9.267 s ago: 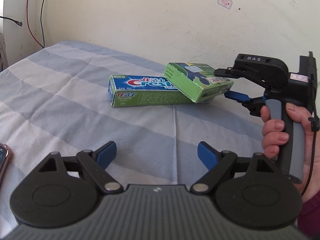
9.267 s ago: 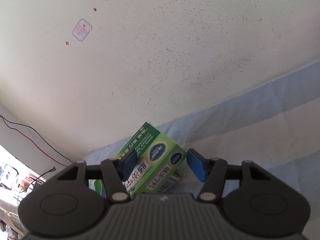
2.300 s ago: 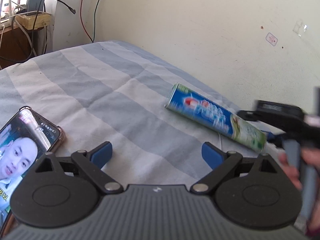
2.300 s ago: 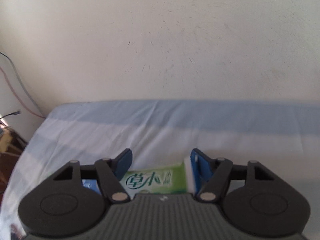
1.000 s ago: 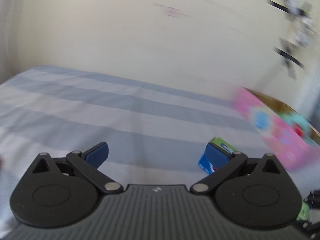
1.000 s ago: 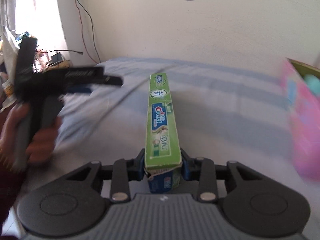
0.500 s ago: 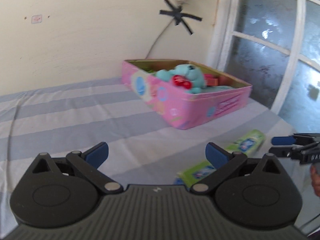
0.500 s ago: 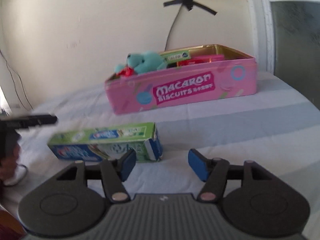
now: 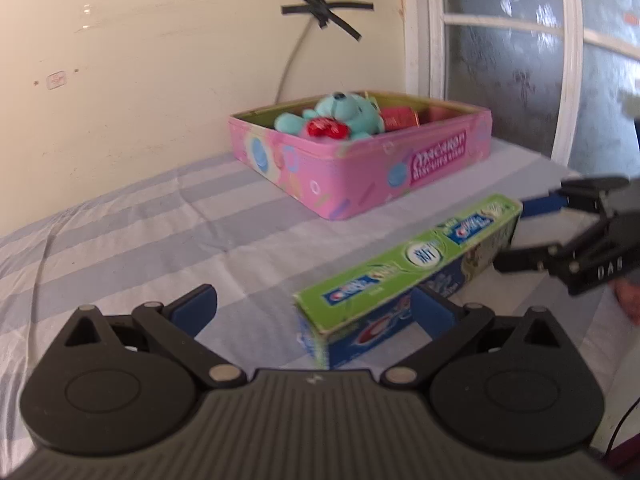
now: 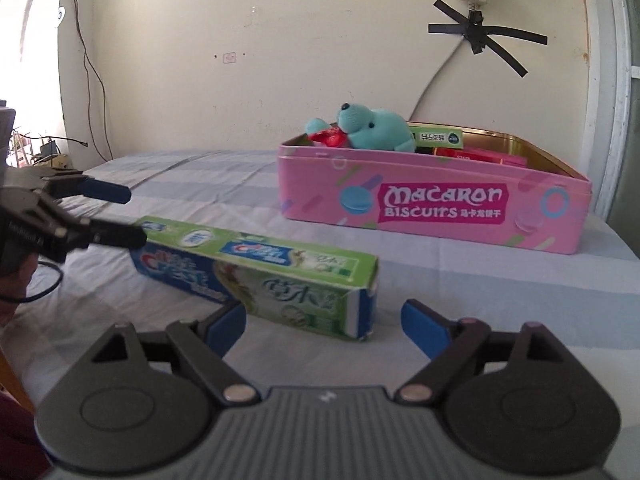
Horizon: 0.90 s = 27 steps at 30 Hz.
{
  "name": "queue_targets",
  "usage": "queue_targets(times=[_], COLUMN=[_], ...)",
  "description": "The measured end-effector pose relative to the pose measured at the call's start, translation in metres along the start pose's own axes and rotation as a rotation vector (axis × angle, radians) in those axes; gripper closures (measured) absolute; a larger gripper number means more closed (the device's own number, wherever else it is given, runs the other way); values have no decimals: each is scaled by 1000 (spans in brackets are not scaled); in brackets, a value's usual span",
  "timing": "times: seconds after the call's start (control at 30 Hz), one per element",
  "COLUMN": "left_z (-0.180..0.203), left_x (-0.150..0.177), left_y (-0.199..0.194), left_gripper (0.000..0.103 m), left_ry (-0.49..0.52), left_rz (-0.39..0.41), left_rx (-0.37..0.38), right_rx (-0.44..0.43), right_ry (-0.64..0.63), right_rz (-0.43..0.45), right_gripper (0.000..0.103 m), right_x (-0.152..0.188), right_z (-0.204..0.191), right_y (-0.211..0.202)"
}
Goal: Organize objects
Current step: 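Grasp the toothpaste box with the left gripper while the right gripper holds it, then carry the toothpaste box into the tin with both grippers and release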
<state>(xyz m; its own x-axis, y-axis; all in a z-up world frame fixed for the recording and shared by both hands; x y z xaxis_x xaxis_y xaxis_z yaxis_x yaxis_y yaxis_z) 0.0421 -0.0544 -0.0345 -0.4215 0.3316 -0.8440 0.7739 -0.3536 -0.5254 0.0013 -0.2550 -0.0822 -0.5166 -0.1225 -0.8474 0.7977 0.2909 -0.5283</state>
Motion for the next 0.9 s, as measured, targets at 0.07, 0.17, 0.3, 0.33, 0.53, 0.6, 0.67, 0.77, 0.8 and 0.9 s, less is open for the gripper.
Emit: queue_targets(times=[0.07,0.17,0.3,0.33,0.53,0.6,0.67,0.77,0.8,0.9], left_z=[7,18,29,27,33,43,52,67,70,77], left_x=[0,4,1,-7,-90,-117,-137,-152,-154,-154], left_y=[5,13,21,18,12,25,44,74,84,112], left_gripper=[0,13,29,30,26,23,21,20,20,20], left_ry=[20,52,84,75,166,188,181,163,158,127], left_rz=[-7,-44,-69,-58,84,127,139,119,100,16], left_rx=[-10,7,-5,-4,-28,-51,-59,-65,-63,-36], right_rx=[-6,1,-55,-35,12,67,121,176,184,214], right_ry=[2,-64,-126,-125,-83,-105,-113,-113,-111,-113], right_rz=[1,5,-67,-58,67,120,156,154,138,67], right_gripper=[15,15,31,32,38,38,38,37,37,37], right_x=[-2,-7,-3,-5,-52,-76,-95,-113,-116,-119], right_z=[5,5,-5,-5,18,31,48,78,88,115], right_y=[2,3,21,22,-2,-8,-9,2,8,32])
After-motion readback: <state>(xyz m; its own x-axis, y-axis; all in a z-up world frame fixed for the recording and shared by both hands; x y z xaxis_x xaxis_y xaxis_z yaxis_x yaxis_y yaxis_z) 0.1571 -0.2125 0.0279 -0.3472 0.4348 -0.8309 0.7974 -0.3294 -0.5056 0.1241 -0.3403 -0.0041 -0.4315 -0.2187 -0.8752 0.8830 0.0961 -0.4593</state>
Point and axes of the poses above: each gripper's, at about its wrist camera, not at the fingertips, and y roughly the way its jaws point, z to its right, x to its underside, the point moved 8 cm from there along y, roughly the way its jaws point, and after that the axes turned 1 degree about -x, right-handed, at the moved point
